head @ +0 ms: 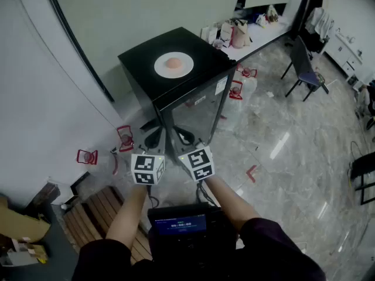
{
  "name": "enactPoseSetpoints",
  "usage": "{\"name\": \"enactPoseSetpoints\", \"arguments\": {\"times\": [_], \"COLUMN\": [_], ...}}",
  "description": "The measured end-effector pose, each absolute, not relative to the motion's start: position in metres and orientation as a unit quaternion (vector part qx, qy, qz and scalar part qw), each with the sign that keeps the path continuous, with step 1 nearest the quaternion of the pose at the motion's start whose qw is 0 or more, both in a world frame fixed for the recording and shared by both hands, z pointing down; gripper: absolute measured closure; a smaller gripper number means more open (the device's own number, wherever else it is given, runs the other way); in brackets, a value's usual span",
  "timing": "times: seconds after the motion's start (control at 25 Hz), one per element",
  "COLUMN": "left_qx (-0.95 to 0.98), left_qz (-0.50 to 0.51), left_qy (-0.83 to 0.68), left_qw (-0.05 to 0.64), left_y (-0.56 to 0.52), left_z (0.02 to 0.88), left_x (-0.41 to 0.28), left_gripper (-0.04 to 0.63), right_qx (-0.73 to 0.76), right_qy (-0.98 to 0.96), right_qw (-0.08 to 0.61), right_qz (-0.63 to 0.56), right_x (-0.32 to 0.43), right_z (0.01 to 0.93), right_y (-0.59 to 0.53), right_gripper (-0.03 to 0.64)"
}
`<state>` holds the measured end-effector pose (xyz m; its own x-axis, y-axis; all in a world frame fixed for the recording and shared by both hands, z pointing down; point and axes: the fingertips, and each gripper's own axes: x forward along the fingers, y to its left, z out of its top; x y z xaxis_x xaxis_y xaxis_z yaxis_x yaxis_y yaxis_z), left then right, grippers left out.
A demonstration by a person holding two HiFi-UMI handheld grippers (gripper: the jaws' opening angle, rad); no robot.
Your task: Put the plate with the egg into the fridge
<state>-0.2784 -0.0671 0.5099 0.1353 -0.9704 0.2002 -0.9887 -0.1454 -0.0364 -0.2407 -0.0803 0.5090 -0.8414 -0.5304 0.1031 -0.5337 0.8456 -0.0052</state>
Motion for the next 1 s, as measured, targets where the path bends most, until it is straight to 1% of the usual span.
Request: {"name": "enactPoseSetpoints", "arguments": {"times": [0.44, 0.68, 1.0], "left_qx": [0.756, 0.757, 0.771], "left_qz": [0.086, 0.096, 0.12], "left_qy": [-0.647, -0.643, -0.62], "left_qw": [0.055, 0.068, 0.084], "left_y": [-0.062, -0.056, -0.045], "left_z": [0.511, 0.529, 0.56], "left_x": [-0.282, -0.296, -0.332], "left_gripper": [0.586, 0.586, 0.586], "right_qx": [0.294, 0.329, 0.388], "right_qy": [-0.954, -0.942, -0.913], "right_qw": [0.051, 0.058, 0.099], "right_qz": [0.021, 0.039, 0.073], "right_x": [-0.239, -0.237, -0.255], "right_z": [0.508, 0.527, 0.578], "right_y": [-0.078, -0.078, -0.07], "right_gripper": [0.609, 0.608, 0.607]}}
